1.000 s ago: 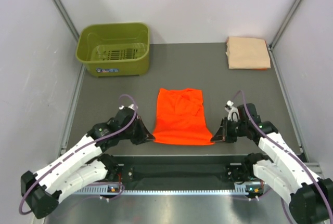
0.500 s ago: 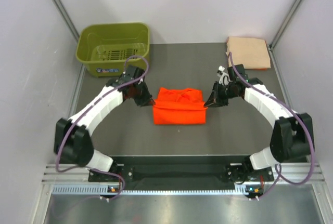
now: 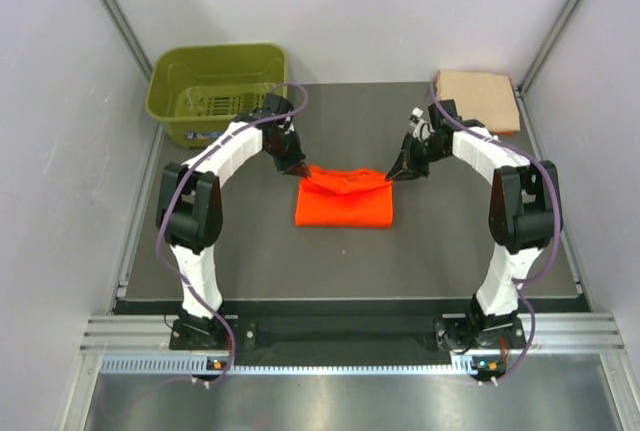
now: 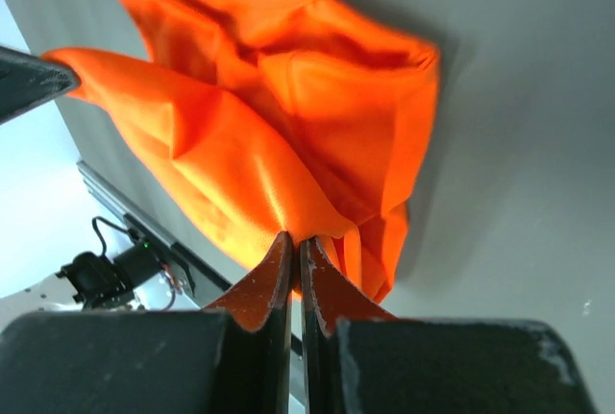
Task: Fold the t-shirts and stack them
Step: Fold the tshirt
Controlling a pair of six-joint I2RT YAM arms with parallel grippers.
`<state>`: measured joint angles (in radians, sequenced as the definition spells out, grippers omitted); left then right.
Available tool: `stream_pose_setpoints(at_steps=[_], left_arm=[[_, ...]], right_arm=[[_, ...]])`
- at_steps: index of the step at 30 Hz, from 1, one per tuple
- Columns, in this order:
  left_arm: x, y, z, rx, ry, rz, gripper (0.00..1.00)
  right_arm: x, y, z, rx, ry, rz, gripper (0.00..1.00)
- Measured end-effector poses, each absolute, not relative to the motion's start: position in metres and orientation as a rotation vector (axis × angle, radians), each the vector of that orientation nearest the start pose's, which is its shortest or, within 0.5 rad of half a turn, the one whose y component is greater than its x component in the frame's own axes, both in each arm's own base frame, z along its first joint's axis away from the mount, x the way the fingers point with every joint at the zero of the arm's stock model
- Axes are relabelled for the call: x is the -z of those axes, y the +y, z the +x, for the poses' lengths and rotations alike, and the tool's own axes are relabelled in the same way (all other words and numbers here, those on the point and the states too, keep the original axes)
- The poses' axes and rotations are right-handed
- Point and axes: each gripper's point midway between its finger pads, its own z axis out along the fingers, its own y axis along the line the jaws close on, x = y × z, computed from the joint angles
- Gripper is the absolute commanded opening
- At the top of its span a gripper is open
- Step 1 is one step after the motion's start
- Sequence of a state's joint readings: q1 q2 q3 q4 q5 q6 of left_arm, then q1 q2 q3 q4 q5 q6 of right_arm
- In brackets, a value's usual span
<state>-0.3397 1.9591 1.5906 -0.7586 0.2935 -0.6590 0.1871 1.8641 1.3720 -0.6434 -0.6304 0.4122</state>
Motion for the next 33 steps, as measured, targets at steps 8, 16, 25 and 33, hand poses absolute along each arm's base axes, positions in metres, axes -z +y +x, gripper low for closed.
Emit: stream_pose_setpoints(at_steps=[8, 16, 25, 33], left_arm=[[-0.097, -0.218, 0.413, 0.685, 2.778, -0.324, 0.0], [-0.096, -0.216, 0.42, 0.677, 2.769, -0.304, 0.43], [-0.101, -0.208, 0.422, 0.622, 2.744, -0.316, 0.59], [-0.137, -0.228, 0.38, 0.831, 2.676, -0.241, 0.39]], right_arm=[[-0.081, 0.185, 0.381, -1.06, 2.774, 0.16, 0.06], [-0.071, 0.186, 0.389, -1.066, 2.796, 0.177, 0.37], [-0.099, 0.171, 0.419, -0.873, 2.757, 0.078, 0.62], [-0.123, 0.182, 0.388, -0.786, 2.748, -0.078, 0.54]])
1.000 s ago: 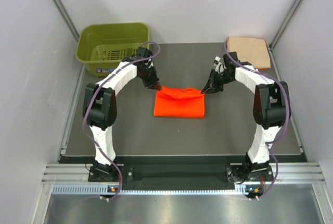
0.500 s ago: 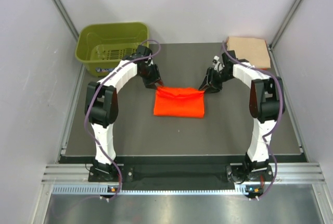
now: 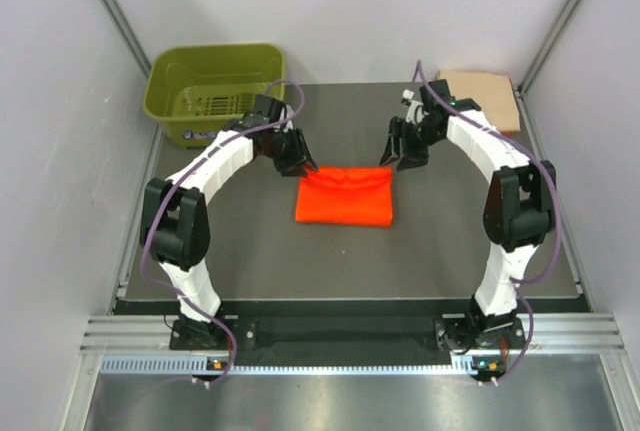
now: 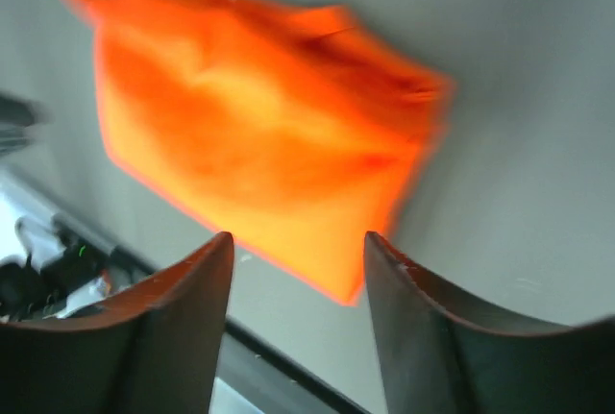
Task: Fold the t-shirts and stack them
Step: Fold the tshirt
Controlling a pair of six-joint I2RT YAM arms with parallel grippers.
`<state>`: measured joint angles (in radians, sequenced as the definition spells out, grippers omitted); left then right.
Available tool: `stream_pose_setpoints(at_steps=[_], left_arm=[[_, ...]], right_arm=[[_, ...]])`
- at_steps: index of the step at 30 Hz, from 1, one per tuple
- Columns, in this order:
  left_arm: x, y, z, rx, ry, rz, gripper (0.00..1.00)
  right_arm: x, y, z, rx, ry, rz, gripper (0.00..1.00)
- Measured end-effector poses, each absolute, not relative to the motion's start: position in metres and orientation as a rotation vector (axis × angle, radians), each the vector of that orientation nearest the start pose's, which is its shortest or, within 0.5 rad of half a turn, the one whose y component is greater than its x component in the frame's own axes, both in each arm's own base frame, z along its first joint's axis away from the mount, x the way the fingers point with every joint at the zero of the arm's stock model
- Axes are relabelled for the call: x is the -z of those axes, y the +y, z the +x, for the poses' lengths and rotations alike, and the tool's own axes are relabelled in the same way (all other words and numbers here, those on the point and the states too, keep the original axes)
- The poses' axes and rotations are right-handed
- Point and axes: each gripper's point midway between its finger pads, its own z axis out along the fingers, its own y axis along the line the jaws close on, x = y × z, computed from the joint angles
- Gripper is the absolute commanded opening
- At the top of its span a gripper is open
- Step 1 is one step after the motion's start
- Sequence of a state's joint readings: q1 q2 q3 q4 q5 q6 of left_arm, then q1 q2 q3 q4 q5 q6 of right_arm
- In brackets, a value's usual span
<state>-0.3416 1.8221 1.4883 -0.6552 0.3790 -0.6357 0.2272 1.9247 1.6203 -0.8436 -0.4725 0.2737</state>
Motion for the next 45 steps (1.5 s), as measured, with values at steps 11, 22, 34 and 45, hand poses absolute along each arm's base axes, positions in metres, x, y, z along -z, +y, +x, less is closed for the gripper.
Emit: stream_pose_setpoints(at_steps=[11, 22, 34, 45], left_arm=[[-0.084, -0.257, 0.334, 0.942, 2.814, -0.216, 0.22], [-0.032, -0.236, 0.322, 0.788, 2.915, -0.198, 0.2], [-0.076, -0.268, 0.339, 0.97, 2.784, -0.196, 0.18], [-0.025, -0.266, 0.335, 0.937, 2.879, -0.268, 0.17]], right_arm=[[-0.09, 0.272, 0.304, -1.217, 2.813, -0.235, 0.1], [-0.033, 0.24, 0.284, -1.241, 2.919, -0.109, 0.09], [-0.077, 0.285, 0.303, -1.414, 2.781, -0.191, 0.1], [-0.028, 0.26, 0.275, -1.486, 2.887, -0.075, 0.1]])
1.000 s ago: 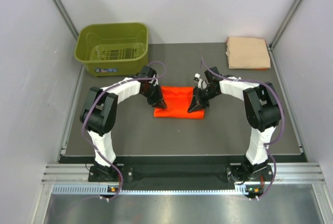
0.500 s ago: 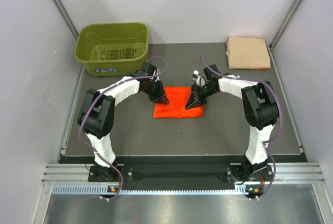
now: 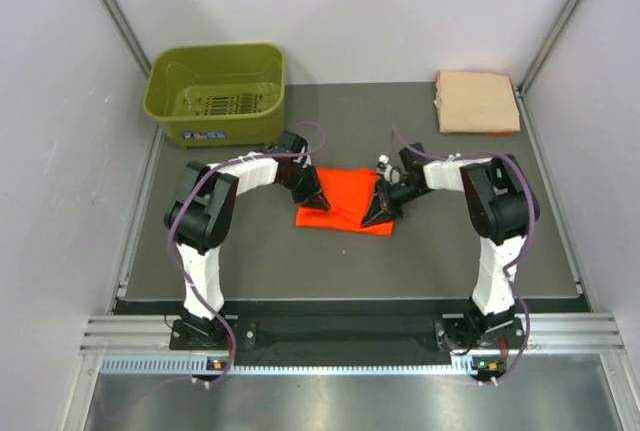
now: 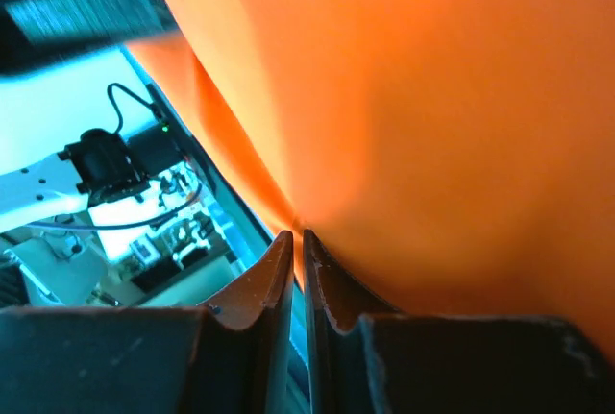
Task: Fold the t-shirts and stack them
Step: Fold the tshirt
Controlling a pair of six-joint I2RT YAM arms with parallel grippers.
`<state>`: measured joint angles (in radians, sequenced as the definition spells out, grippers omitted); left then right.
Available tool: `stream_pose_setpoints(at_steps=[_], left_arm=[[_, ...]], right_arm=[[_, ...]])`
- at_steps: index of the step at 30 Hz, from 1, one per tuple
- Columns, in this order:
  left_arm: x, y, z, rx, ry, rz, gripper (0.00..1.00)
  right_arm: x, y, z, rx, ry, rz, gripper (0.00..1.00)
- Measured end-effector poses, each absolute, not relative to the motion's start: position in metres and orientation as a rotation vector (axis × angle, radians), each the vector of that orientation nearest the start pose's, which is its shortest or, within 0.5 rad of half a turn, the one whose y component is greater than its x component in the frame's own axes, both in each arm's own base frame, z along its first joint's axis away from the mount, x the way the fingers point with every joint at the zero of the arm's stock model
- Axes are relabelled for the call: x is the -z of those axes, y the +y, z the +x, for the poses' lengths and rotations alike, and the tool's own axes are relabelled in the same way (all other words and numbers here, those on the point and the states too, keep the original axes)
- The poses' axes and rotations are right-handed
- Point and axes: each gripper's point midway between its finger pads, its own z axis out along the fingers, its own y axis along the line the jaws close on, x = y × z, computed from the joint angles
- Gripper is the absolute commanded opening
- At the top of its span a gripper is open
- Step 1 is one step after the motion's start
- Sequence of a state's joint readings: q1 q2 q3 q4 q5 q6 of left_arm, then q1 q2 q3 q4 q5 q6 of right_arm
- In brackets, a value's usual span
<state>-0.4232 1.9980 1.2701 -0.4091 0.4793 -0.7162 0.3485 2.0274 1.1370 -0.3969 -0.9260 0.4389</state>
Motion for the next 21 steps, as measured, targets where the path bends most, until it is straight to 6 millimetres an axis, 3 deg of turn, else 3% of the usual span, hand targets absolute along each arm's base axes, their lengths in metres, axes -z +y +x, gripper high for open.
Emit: stream_pose_setpoints(at_steps=[6, 9, 12, 17, 21], left_arm=[[-0.027, -0.262, 0.335, 0.902, 2.87, -0.209, 0.16], [-0.032, -0.254, 0.333, 0.832, 2.879, -0.185, 0.18], [-0.043, -0.248, 0.331, 0.791, 2.878, -0.173, 0.2], [-0.072, -0.249, 0.335, 0.813, 2.815, -0.156, 0.18], [-0.06, -0.244, 0.331, 0.804, 2.824, -0.193, 0.17]], right_arm=[[-0.027, 0.205, 0.278, -1.377, 2.891, 0.074, 0.1], [-0.036, 0.197, 0.278, -1.323, 2.886, 0.065, 0.11], [-0.056, 0.205, 0.278, -1.303, 2.856, -0.013, 0.11], [-0.084, 0.241, 0.286, -1.327, 2.778, -0.211, 0.1], [-0.08, 0.251, 0.284, -1.343, 2.784, -0.244, 0.11]])
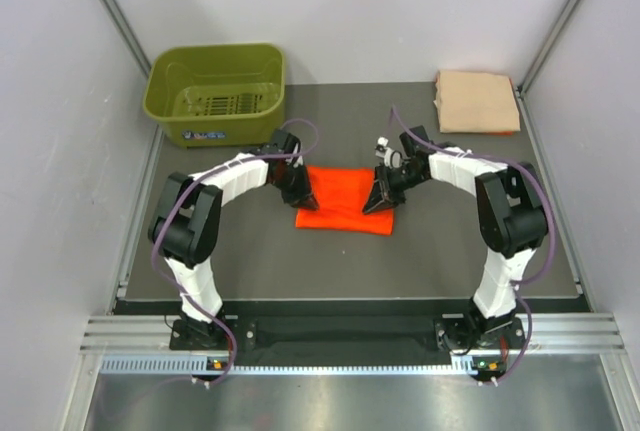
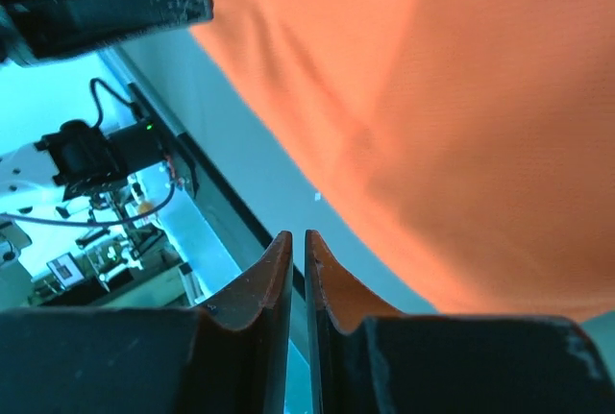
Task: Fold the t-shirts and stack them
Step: Fold the tshirt
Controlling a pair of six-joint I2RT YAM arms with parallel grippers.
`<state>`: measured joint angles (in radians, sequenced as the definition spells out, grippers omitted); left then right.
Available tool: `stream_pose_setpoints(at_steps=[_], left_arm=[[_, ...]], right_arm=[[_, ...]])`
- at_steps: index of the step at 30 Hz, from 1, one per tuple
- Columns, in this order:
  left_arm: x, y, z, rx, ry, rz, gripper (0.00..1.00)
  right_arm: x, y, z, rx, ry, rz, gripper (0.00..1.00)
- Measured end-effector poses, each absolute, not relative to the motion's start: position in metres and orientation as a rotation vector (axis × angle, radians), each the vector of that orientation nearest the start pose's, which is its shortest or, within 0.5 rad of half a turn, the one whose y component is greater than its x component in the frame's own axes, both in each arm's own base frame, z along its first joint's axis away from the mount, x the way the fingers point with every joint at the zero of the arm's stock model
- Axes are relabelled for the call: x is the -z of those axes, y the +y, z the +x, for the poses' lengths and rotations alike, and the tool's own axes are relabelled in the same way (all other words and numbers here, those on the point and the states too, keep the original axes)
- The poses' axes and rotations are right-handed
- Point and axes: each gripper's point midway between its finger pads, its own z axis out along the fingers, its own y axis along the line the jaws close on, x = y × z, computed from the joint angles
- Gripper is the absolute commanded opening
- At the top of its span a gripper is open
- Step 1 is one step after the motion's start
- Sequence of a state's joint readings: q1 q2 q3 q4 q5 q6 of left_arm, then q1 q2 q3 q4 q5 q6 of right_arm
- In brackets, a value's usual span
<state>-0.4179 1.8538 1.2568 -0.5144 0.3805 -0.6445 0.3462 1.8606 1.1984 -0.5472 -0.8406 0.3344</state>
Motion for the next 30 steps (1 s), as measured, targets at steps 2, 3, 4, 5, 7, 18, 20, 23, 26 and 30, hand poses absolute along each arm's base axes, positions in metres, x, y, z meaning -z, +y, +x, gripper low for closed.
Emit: stream_pose_setpoints(at_steps=[2, 3, 4, 5, 7, 18, 20, 23, 26, 30], left_arm=[[-0.04, -0.231, 0.316, 0.755, 2.876, -0.243, 0.16], [-0.03, -0.224, 0.308, 0.731, 2.906, -0.275, 0.16], [-0.026, -0.222, 0.302, 0.748, 2.926, -0.297, 0.15], [-0.028, -0.22, 0.302, 0.755, 2.922, -0.311, 0.15], [-0.028, -0.214, 0.302, 0.731, 2.91, -0.316, 0.14], [-0.055, -0.218, 0.317, 0.739, 2.841, -0.256, 0.19], [-0.07, -0.225, 0.331, 0.78, 2.789, -0.24, 0.19], [-0.091, -0.241, 0.356, 0.867, 2.709, -0.226, 0.19], [-0.094, -0.255, 0.382, 0.917, 2.656, -0.227, 0.19], [-0.065, -0.256, 0.397, 0.916, 2.669, -0.272, 0.19]], right_arm=[[-0.069, 0.246, 0.287, -1.331, 2.807, -0.211, 0.11], [-0.063, 0.242, 0.288, -1.322, 2.816, -0.19, 0.11], [-0.056, 0.237, 0.288, -1.309, 2.832, -0.165, 0.11], [-0.048, 0.23, 0.287, -1.291, 2.853, -0.133, 0.11], [-0.036, 0.219, 0.285, -1.254, 2.888, -0.083, 0.11], [-0.052, 0.215, 0.315, -1.203, 2.831, -0.074, 0.11], [-0.06, 0.22, 0.325, -1.225, 2.792, -0.078, 0.11], [-0.069, 0.226, 0.335, -1.263, 2.754, -0.063, 0.11], [-0.07, 0.234, 0.351, -1.31, 2.719, -0.037, 0.11], [-0.054, 0.243, 0.374, -1.353, 2.711, 0.01, 0.11]])
